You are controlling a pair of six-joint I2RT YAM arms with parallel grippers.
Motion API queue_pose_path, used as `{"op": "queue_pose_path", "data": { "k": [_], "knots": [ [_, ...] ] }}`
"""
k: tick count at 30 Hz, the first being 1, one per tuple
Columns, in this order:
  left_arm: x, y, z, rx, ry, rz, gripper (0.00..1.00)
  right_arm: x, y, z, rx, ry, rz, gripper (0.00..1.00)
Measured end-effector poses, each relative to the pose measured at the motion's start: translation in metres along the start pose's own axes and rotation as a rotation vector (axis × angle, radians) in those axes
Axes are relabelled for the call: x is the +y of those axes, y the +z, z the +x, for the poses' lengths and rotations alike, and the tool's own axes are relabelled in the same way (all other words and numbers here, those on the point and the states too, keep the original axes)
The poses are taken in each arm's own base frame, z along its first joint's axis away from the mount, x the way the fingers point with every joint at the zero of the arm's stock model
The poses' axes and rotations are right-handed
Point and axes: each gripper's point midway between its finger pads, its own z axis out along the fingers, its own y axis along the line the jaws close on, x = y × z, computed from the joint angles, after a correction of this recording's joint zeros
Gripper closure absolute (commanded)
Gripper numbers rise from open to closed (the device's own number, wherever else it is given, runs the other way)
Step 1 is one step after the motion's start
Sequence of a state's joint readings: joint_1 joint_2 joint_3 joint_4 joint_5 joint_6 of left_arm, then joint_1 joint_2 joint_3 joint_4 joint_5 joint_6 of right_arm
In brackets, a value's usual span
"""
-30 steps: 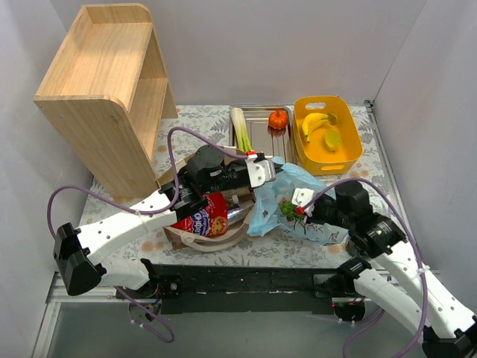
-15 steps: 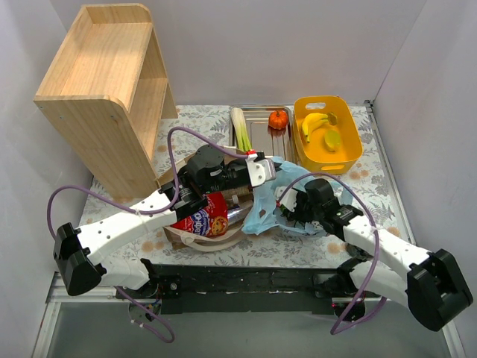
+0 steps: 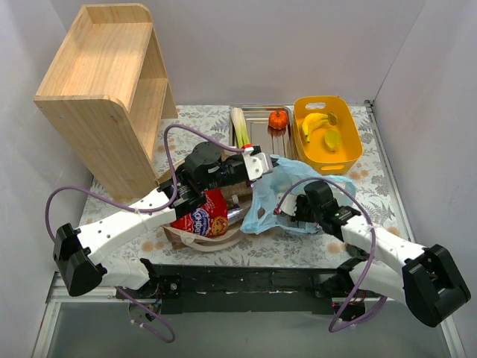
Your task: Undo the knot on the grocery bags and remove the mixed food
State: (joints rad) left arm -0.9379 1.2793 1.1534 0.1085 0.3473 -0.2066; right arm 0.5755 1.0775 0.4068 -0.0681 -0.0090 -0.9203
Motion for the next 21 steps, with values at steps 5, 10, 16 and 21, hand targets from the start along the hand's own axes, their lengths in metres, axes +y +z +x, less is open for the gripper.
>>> {"op": "queue_pose_path", "data": {
  "k": [5, 10, 16, 21],
  "knots": [
    [0.002, 0.002, 0.000, -0.007, -0.007, -0.007, 1.00, -0.044, -0.039, -0.055, -0.102, 0.053, 0.005, 0.99],
    [0.007, 0.013, 0.029, 0.062, -0.057, -0.050, 1.00, -0.083, -0.116, -0.125, -0.338, 0.065, 0.061, 0.99],
    [0.011, 0.012, 0.055, 0.121, -0.135, -0.098, 1.00, -0.084, -0.193, -0.154, -0.450, 0.080, 0.053, 0.99],
    [0.011, 0.011, 0.057, 0.128, -0.184, -0.117, 1.00, -0.094, -0.235, -0.169, -0.479, 0.097, 0.062, 0.99]
  ]
}}
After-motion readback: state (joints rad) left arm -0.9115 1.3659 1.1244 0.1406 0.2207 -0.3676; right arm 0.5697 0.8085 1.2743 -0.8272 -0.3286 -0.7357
